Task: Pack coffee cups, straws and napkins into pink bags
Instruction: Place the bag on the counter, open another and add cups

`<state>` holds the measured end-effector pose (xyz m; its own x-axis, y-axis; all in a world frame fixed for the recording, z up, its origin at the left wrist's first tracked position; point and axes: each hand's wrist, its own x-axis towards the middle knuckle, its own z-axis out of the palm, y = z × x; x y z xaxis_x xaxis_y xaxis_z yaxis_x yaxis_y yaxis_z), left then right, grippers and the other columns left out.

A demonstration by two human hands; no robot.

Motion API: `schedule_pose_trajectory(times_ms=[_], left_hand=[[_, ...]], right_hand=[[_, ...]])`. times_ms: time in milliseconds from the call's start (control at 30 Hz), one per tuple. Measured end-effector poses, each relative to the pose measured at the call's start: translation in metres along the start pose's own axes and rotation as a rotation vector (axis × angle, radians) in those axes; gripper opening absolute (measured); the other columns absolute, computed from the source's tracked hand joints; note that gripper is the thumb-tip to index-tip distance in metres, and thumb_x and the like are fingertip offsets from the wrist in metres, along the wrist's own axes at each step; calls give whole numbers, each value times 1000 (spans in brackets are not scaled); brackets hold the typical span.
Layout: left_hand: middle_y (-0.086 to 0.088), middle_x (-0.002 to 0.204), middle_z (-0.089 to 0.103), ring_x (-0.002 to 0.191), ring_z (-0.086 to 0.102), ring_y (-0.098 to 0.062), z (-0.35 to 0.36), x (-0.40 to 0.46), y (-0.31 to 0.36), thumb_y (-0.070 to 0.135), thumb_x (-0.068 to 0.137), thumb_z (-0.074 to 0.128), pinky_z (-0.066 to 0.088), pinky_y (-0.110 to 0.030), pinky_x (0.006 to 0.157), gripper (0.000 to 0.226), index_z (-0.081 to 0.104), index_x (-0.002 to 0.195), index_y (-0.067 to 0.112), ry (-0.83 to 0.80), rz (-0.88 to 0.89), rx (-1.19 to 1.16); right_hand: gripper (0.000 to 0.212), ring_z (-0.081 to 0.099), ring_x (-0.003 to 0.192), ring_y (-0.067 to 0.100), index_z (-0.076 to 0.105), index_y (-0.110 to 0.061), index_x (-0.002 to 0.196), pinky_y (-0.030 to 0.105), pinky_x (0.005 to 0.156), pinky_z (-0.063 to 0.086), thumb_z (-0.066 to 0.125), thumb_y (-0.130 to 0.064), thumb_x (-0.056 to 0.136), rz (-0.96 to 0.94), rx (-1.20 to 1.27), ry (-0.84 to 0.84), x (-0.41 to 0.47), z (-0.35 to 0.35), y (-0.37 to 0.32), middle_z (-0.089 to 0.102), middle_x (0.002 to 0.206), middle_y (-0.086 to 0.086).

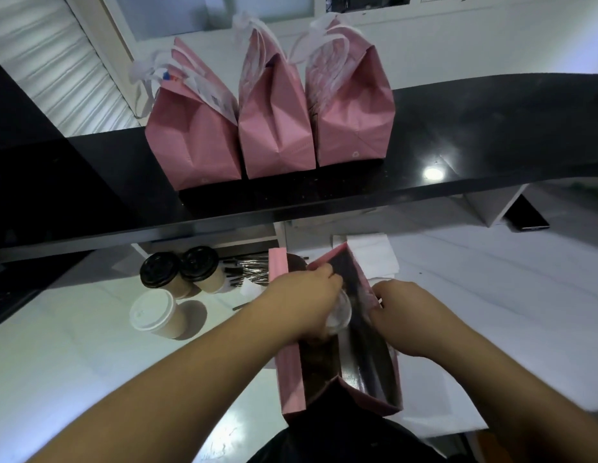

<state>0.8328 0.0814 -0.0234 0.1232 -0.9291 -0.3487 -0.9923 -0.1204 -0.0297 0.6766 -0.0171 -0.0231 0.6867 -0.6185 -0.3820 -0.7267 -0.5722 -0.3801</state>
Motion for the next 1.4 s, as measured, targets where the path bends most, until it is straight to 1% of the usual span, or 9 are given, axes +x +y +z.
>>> schedule_pose_trajectory(times_ms=[100,233,367,467,633,800,1033,1233,1400], left_hand=[[-6,134,50,103,63,-27,9,9,-2,31,83,79,49,-35,69,72,44,143,14,-12,-64,6],[-7,137,47,109,64,-28,26,15,-6,35,81,80,58,-42,85,77,42,145,14,-17,-106,-51],[-4,138,46,109,63,-29,37,19,-7,34,81,80,60,-49,86,76,41,143,17,11,-146,-140],[-7,141,45,112,63,-31,36,20,-8,37,81,81,58,-47,90,79,41,145,14,-10,-143,-148],[-10,139,47,111,64,-31,33,18,-2,29,81,83,56,-41,88,79,42,146,11,-51,-146,-124],[-12,144,45,116,63,-31,31,22,-4,26,81,84,54,-37,91,85,38,151,9,-78,-143,-102],[-13,137,46,108,63,-34,55,25,-9,22,83,78,58,-50,88,70,43,143,9,-98,-145,-75],[-14,135,46,107,63,-34,57,28,-11,20,86,74,57,-47,90,68,42,144,8,-67,-145,-78],[-14,146,40,114,61,-37,62,36,-4,17,84,77,54,-48,99,86,31,156,8,-109,-127,-107]], right_hand=[[26,65,77,22,63,-16,89,37,67,55,44,-29,101,4,15,3,-2,-2,1,69,87,5],[37,66,73,20,64,-16,90,32,64,51,38,-38,104,0,25,24,-2,-3,3,70,86,5],[40,66,73,20,66,-17,91,34,63,54,37,-41,104,-3,32,28,-1,-2,3,70,85,4],[42,65,69,17,65,-17,88,30,58,49,36,-41,104,-2,36,30,-1,-4,3,71,81,3],[35,68,68,17,66,-18,90,35,64,59,40,-38,101,3,47,19,3,-5,3,72,82,1],[30,67,69,16,66,-18,90,35,64,57,42,-34,100,0,32,25,5,-3,5,71,83,1],[40,69,70,16,69,-18,98,41,73,62,37,-42,102,-14,48,22,5,0,6,74,85,1],[40,63,73,22,63,-16,83,38,67,56,39,-42,102,-18,36,59,5,4,6,68,79,2],[37,63,69,22,61,-16,80,37,63,54,42,-40,101,-3,53,60,4,9,5,66,75,1]])
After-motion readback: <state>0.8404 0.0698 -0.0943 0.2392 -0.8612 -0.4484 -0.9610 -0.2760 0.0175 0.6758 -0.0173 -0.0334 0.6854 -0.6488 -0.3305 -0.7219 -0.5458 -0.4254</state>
